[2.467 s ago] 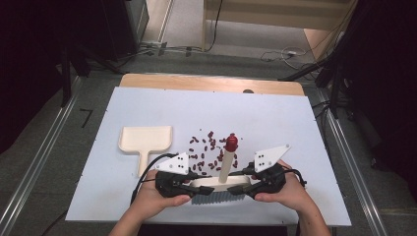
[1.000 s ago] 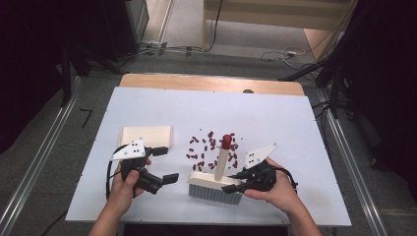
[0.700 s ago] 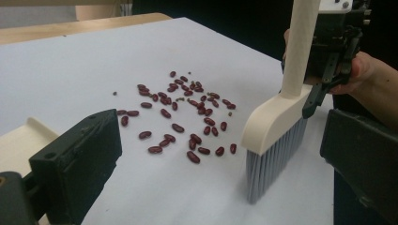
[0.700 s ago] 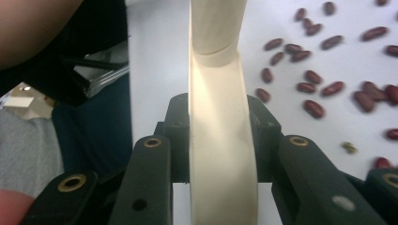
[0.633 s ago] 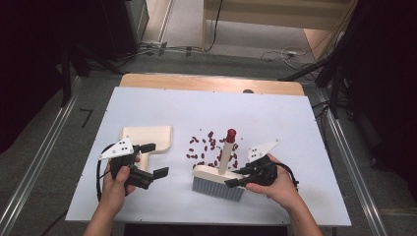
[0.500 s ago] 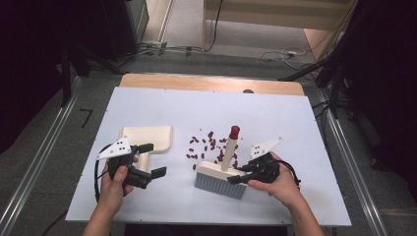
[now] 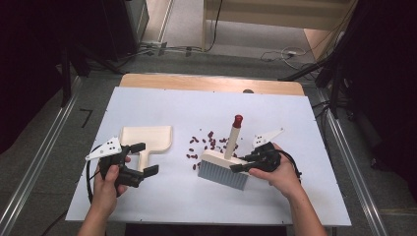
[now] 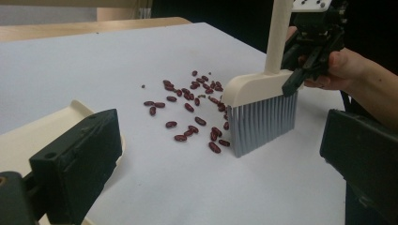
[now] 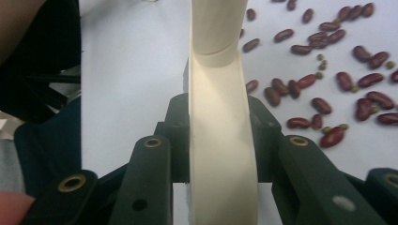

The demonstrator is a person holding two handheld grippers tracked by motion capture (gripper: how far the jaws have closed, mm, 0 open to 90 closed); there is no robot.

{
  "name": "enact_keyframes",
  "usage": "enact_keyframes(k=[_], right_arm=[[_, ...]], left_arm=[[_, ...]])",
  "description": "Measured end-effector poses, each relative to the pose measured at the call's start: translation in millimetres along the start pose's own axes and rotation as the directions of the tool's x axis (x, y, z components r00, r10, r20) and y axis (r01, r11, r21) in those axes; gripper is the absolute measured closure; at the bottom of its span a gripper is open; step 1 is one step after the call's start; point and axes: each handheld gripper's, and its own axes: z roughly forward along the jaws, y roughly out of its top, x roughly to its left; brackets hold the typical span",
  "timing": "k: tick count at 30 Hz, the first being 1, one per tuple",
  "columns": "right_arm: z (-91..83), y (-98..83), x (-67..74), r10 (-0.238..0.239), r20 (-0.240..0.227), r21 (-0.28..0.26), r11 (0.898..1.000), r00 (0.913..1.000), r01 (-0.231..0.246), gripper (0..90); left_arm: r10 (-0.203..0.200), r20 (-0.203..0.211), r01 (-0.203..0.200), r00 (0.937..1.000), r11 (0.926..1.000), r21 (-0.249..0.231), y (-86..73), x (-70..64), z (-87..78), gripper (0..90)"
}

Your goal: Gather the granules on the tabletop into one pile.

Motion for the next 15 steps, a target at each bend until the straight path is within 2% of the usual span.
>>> enact_keyframes(k=[11,15], right_arm=[[-6.2,11.7,-20.5,0.010,0.065,0.000,1.000,0.9979,-0.010,65.5],[-9.2,13.6,-24.8,0.029,0.083,-0.025,0.999,0.9961,-0.027,65.5]], left_arm=[[-0.001,-0.005,0.001,1.0000,1.0000,-0.003,0.0,0.7,-1.1,0.0],[0.000,-0.012,0.000,0.9999,1.0000,-0.005,0.1,1.4,-3.8,0.0]])
